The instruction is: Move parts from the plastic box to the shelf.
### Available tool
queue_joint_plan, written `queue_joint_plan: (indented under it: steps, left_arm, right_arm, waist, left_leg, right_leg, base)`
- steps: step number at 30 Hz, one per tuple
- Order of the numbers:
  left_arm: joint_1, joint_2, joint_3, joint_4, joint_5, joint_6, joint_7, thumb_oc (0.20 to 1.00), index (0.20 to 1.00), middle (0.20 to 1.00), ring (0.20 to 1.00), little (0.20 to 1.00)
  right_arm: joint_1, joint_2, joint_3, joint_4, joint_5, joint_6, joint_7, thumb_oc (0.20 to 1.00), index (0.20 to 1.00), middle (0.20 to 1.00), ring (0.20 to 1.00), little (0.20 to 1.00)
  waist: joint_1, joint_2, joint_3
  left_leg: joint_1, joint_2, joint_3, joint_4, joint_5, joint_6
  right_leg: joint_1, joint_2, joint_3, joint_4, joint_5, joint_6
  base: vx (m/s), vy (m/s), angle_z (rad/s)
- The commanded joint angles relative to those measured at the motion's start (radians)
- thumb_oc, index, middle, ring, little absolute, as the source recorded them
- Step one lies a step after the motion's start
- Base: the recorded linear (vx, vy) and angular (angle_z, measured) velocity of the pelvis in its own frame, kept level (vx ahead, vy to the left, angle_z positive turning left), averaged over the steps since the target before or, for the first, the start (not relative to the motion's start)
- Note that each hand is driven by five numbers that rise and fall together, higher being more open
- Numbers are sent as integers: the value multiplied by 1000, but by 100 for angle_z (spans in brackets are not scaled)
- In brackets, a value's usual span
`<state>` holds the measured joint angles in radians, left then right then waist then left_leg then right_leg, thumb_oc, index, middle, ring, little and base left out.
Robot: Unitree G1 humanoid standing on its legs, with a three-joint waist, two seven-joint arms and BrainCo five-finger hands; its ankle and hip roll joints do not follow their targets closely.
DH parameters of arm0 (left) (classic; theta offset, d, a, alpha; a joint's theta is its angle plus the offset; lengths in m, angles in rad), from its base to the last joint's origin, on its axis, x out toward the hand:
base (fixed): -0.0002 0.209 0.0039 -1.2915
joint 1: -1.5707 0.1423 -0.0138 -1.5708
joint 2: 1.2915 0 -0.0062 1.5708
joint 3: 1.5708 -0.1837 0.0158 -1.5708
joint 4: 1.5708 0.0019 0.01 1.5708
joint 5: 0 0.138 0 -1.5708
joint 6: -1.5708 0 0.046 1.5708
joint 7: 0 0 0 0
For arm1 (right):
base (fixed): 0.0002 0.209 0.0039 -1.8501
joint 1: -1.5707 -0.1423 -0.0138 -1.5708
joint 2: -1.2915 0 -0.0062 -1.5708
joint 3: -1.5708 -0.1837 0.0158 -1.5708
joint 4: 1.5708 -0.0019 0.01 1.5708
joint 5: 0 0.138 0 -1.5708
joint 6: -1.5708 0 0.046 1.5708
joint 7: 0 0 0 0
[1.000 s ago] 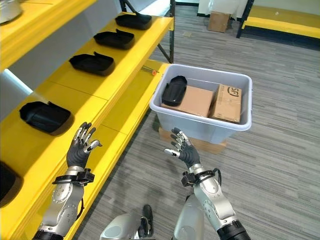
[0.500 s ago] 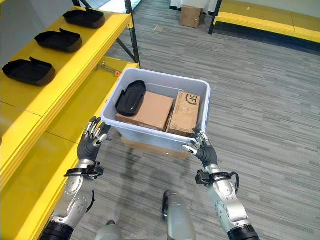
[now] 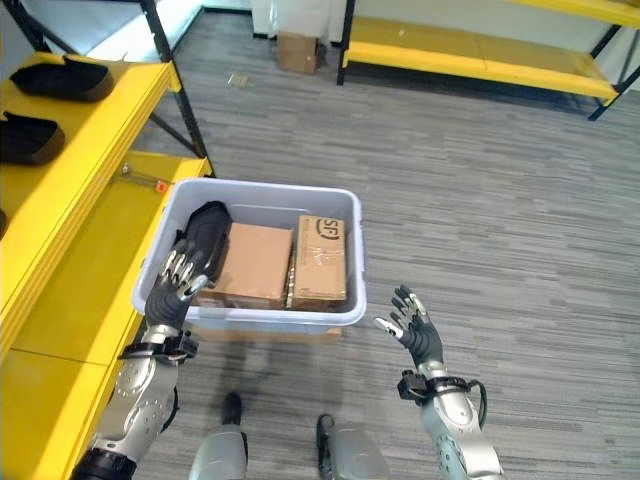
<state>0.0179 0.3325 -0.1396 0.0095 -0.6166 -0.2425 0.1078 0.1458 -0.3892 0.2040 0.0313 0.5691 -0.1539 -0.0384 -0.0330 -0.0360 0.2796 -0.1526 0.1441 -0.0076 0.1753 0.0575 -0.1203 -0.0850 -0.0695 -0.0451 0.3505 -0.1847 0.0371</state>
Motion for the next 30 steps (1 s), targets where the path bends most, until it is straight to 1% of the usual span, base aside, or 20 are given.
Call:
queue_joint_plan:
  steps: [1,2,4,5,10,14,16,18,19,20,21,22,23,24,25,26,27,28,29,30]
  left_arm:
    - [62,57,19,-135,-1,-57,-18,1000,1000,1000,1000,1000]
    - [53,59,28,-137,5,-61,-5,1000,1000,1000,1000,1000]
    - [54,58,32,-136,6,-63,-1,1000,1000,1000,1000,1000]
    - [52,56,44,-130,11,-64,10,1000,1000,1000,1000,1000]
    - [65,60,54,-138,20,-62,16,1000,1000,1000,1000,1000]
    - [65,70,51,-144,24,-59,17,1000,1000,1000,1000,1000]
    - [60,75,46,-148,28,-58,14,1000,1000,1000,1000,1000]
    - [61,82,45,-153,31,-55,6,1000,1000,1000,1000,1000]
    - [60,86,45,-151,35,-53,4,1000,1000,1000,1000,1000]
    - [59,90,49,-152,35,-55,5,1000,1000,1000,1000,1000]
    - [62,93,59,-165,30,-61,12,1000,1000,1000,1000,1000]
    - [68,93,66,-169,29,-61,16,1000,1000,1000,1000,1000]
    - [67,87,63,-162,28,-59,17,1000,1000,1000,1000,1000]
    - [60,74,80,-143,35,-76,30,1000,1000,1000,1000,1000]
    - [60,74,79,-142,36,-77,31,1000,1000,1000,1000,1000]
    - [68,73,85,-154,26,-70,18,1000,1000,1000,1000,1000]
    - [80,59,74,-135,19,-64,13,1000,1000,1000,1000,1000]
    - [81,54,79,-138,13,-65,15,1000,1000,1000,1000,1000]
    - [81,54,79,-138,13,-65,15,1000,1000,1000,1000,1000]
    - [92,42,78,-149,7,-63,6,1000,1000,1000,1000,1000]
  right_arm:
    - [-20,25,2,-46,16,-24,36,1000,1000,1000,1000,1000]
    - [-18,28,6,-48,17,-18,39,1000,1000,1000,1000,1000]
    - [-17,29,7,-50,18,-17,43,1000,1000,1000,1000,1000]
    - [-12,29,8,-55,19,-16,45,1000,1000,1000,1000,1000]
    - [-12,27,8,-52,12,-10,50,1000,1000,1000,1000,1000]
    - [-28,29,19,-57,12,-10,54,1000,1000,1000,1000,1000]
    - [-29,31,21,-61,11,-11,51,1000,1000,1000,1000,1000]
    - [-29,38,21,-64,9,-11,55,1000,1000,1000,1000,1000]
    - [-32,30,19,-82,-46,-9,47,1000,1000,1000,1000,1000]
    - [-40,27,21,-94,-65,-17,44,1000,1000,1000,1000,1000]
    - [-65,33,35,-88,-32,-23,52,1000,1000,1000,1000,1000]
    - [-78,36,44,-79,-25,-22,55,1000,1000,1000,1000,1000]
    - [-94,38,56,-70,-26,-19,57,1000,1000,1000,1000,1000]
    - [-103,26,83,-61,-27,-19,66,1000,1000,1000,1000,1000]
    - [-103,25,83,-62,-27,-19,66,1000,1000,1000,1000,1000]
    - [-84,19,71,-76,-31,-17,57,1000,1000,1000,1000,1000]
    - [-76,16,69,-70,-15,-23,53,1000,1000,1000,1000,1000]
    - [-70,11,60,-70,-18,-23,49,1000,1000,1000,1000,1000]
    - [-69,10,60,-71,-18,-23,49,1000,1000,1000,1000,1000]
    - [-54,-1,47,-84,-8,-26,56,1000,1000,1000,1000,1000]
  waist:
    - [35,-17,-30]
    - [33,-21,-39]
    - [32,-24,-44]
    - [33,-31,-53]
    - [38,-42,-67]
    - [47,-53,-66]
    - [47,-56,-65]
    - [48,-54,-69]
    - [48,-52,-70]
    - [48,-49,-69]
    - [62,-31,-46]
    - [75,-28,-40]
    - [68,-22,-40]
    - [51,-47,-29]
    - [50,-44,-26]
    - [49,-43,-24]
    - [49,-45,-33]
    - [48,-47,-38]
    - [47,-46,-39]
    - [45,-46,-43]
  left_leg:
    - [-28,23,26,44,-62,40]
    - [-38,8,36,73,-85,44]
    - [-42,0,41,85,-98,46]
    - [-50,-11,44,105,-113,50]
    - [-61,-29,46,134,-142,61]
    - [-76,-45,35,181,-182,80]
    - [-85,-58,27,208,-194,86]
    - [-83,-75,21,210,-214,105]
    - [-73,-85,28,200,-219,116]
    - [-63,-88,36,195,-225,125]
    - [-19,-79,69,168,-229,139]
    - [19,-81,101,131,-230,144]
    - [45,-87,111,93,-223,145]
    - [79,-112,138,77,-229,149]
    - [83,-109,136,78,-231,148]
    - [78,-105,130,88,-230,144]
    - [88,-92,127,69,-226,135]
    - [89,-84,128,62,-224,125]
    - [89,-83,127,62,-224,124]
    - [83,-72,127,76,-227,112]
  right_leg:
    - [35,-140,41,-119,115,106]
    - [44,-159,40,-141,128,115]
    - [53,-168,39,-157,136,120]
    - [66,-181,39,-182,154,127]
    - [82,-200,35,-215,178,139]
    - [85,-214,38,-211,201,153]
    - [85,-220,43,-204,227,159]
    - [79,-229,55,-191,264,163]
    - [68,-235,61,-175,306,166]
    - [42,-237,65,-141,347,166]
    - [-31,-230,-4,-38,363,151]
    - [-62,-235,-108,5,332,140]
    - [-104,-204,-146,27,300,132]
    - [-157,-149,-174,-103,233,106]
    - [-147,-145,-177,-112,236,105]
    - [-123,-141,-162,-93,210,101]
    - [-113,-105,-135,-83,192,83]
    - [-105,-93,-141,-95,180,76]
    - [-104,-93,-142,-96,181,76]
    - [-95,-91,-170,-95,164,67]
  base:
    - [171,322,-6]
    - [97,151,-24]
    - [99,133,-18]
    - [94,103,9]
    - [81,81,4]
    - [56,69,2]
    - [44,93,2]
    - [56,128,3]
    - [60,133,5]
    - [38,272,5]
    - [41,343,-51]
    - [49,382,-86]
    - [143,176,-153]
    - [122,52,-111]
    - [115,-59,-72]
    - [84,-124,30]
    - [112,-189,57]
    - [100,-160,46]
    - [89,-166,15]
    - [109,-223,2]
